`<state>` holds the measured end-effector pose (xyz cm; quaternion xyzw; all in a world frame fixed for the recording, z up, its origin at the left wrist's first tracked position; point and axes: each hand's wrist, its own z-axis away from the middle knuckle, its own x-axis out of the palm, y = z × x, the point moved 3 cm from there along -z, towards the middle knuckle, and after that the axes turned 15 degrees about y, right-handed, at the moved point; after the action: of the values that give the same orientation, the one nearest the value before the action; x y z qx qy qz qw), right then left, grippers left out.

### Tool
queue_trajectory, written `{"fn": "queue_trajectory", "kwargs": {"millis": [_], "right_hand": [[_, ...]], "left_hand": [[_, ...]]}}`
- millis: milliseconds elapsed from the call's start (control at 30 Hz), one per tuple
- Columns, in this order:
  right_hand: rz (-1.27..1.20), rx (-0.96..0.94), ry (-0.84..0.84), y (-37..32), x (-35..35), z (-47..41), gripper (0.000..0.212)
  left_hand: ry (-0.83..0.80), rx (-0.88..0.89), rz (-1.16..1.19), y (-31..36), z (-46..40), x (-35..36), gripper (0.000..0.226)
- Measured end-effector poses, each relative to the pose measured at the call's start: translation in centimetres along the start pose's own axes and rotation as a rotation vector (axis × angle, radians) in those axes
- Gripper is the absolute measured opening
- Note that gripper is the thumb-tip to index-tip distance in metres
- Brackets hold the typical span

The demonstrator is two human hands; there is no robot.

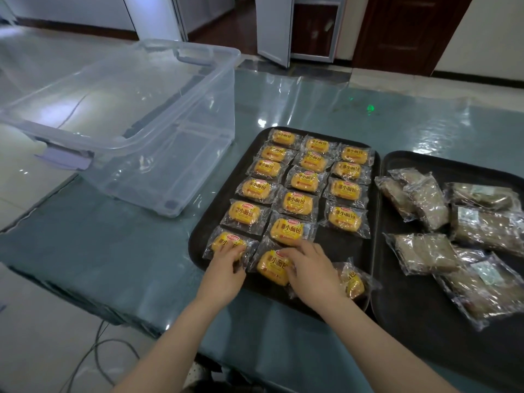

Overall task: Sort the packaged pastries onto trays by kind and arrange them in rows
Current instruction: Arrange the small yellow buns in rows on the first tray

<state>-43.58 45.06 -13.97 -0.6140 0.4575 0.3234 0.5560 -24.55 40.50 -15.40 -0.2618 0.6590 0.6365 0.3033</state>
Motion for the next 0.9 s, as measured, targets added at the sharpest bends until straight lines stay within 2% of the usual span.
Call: {"fn": "queue_trajectory", "kwargs": {"millis": [67, 133, 300, 400, 467, 533, 600, 733, 800, 900], "right_hand": [[0.009, -0.073, -0.125, -0.3, 0.9, 0.4, 0.044], [0.004, -0.074, -0.186, -0.4, 1.3, 0.7, 0.046], [-0.036, -0.086, -0.204, -0.8, 1.4, 0.5, 0.046], [-0.042, -0.076, -0.154, -0.1, 0.7, 0.8, 0.044], [-0.035, -0.020, -0.065, 1.1, -0.3, 1.1, 0.044], [0.024, 0.031, -0.044, 2.9, -1.4, 1.4, 0.047], [0.117, 0.068, -0.114, 4.6, -2.0, 2.0, 0.058], [0.143, 0.108, -0.301, 6.7, -2.6, 3.9, 0.094], [0.137, 0.085, -0.257, 7.0, -3.0, 4.4, 0.089], [0.021, 0.090, -0.014, 7.1, -4.3, 4.4, 0.058]], "left_hand": [[-0.190, 0.064, -0.195, -0.5, 0.0, 0.8, 0.066], [-0.280, 0.095, -0.338, -1.2, 0.1, 1.5, 0.068], [-0.199, 0.143, -0.374, -1.3, 0.3, 2.0, 0.065], [-0.172, 0.301, -0.374, -0.1, 0.7, 2.6, 0.064], [-0.207, 0.397, -0.361, 0.8, 1.1, 3.2, 0.064], [-0.239, 0.442, -0.342, 1.7, 1.1, 4.0, 0.063], [-0.270, 0.442, -0.327, 2.4, 1.1, 4.7, 0.064], [-0.314, 0.424, -0.341, 3.0, 1.3, 6.1, 0.067], [-0.322, 0.419, -0.363, 2.7, 1.4, 6.5, 0.070], [-0.316, 0.425, -0.360, 2.3, 1.6, 6.7, 0.073]]}}
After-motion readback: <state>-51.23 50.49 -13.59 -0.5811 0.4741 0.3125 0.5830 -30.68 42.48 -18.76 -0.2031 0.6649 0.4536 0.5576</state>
